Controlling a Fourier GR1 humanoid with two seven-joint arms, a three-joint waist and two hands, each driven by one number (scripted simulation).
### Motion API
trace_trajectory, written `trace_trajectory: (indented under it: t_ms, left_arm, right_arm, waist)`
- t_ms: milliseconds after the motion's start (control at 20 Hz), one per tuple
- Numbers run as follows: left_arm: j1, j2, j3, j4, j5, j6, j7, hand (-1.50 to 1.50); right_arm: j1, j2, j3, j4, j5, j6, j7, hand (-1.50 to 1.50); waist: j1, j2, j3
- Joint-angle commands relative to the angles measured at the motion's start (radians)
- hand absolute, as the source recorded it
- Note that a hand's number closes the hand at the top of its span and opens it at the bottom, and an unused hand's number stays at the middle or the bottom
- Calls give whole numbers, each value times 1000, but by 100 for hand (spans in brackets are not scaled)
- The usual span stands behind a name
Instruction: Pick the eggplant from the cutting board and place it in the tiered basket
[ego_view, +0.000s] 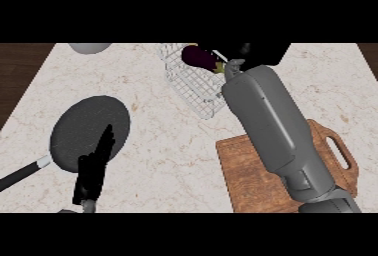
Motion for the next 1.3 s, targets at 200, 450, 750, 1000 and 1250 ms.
trace_trajectory:
  t_ms: [200, 450, 750, 1000, 1250]
  left_arm:
    - [51, 19, 27, -39, -2, 28, 27, 0]
    - [112, 2, 27, -58, 3, 47, 16, 0]
    - [141, 24, 71, -45, 24, 44, 7, 0]
    - [142, 11, 79, -26, 24, 50, -14, 0]
    - [163, 32, 99, -44, 47, 27, -13, 0]
  right_arm:
    - [34, -11, -37, -69, 254, -277, 146, -150]
    - [152, 4, -95, -273, 393, -172, 273, -150]
    - [365, 4, -90, -638, 396, -34, 270, -150]
    - [603, 4, -53, -936, 346, 97, 234, -150]
    - [851, 1, 34, -1237, 265, 166, 190, -150]
  waist:
    - [-69, -24, -1]
    - [-112, -44, -1]
    - [-151, -57, 0]
    - [-185, -56, -1]
    - [-184, -54, 0]
